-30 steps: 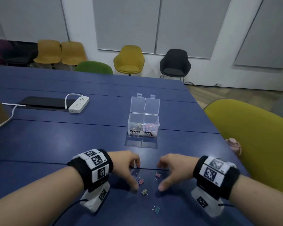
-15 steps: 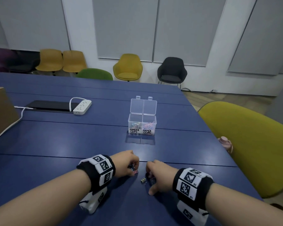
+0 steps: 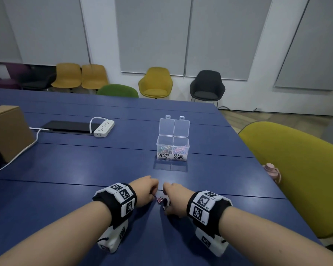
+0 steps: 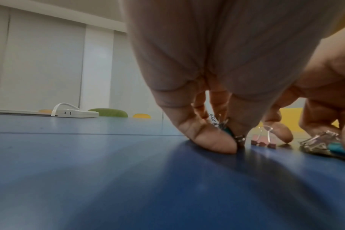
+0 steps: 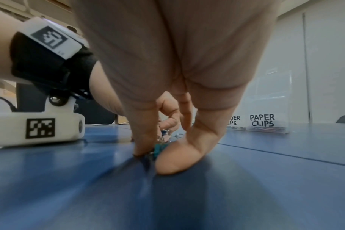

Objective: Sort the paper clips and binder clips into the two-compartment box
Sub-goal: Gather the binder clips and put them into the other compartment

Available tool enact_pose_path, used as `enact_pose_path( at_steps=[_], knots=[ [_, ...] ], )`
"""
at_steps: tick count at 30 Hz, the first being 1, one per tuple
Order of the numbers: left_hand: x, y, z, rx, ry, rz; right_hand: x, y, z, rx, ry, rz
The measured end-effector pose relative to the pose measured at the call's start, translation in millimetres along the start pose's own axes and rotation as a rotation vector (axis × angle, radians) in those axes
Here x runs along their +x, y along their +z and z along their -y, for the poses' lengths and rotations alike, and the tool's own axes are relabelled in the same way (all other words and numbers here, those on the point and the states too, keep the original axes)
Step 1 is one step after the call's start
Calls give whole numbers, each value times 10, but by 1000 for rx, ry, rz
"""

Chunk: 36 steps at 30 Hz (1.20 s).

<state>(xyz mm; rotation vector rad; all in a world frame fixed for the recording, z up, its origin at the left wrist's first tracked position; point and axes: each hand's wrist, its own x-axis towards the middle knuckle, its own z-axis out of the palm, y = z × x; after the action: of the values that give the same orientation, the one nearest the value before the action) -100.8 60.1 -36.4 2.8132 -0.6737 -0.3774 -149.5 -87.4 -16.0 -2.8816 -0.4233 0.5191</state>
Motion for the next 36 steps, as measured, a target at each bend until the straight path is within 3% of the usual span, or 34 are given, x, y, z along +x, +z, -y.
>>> enact_pose_path(
  at_steps=[7, 14, 21, 26, 30, 33, 36],
  knots=[
    [-19, -99, 16, -16, 10, -39, 169, 22, 111, -62, -60, -5],
    [26, -95, 41, 77, -3, -24, 172, -26, 125, -219, -126, 85],
    [15, -76, 42, 120, -13, 7, 100, -135, 20, -352, -13, 192],
    [15, -46, 11, 216, 4, 26, 120, -107, -194, -331, 78, 167],
    [41, -72, -41, 275, -65, 43, 135, -146, -310, -292, 129, 140],
    [54, -136, -2, 118, -126, 11, 170, -166, -445, -215, 167, 64],
    [94, -179, 143, -220, -168, -39, 173, -205, -555, -77, 176, 7]
  ],
)
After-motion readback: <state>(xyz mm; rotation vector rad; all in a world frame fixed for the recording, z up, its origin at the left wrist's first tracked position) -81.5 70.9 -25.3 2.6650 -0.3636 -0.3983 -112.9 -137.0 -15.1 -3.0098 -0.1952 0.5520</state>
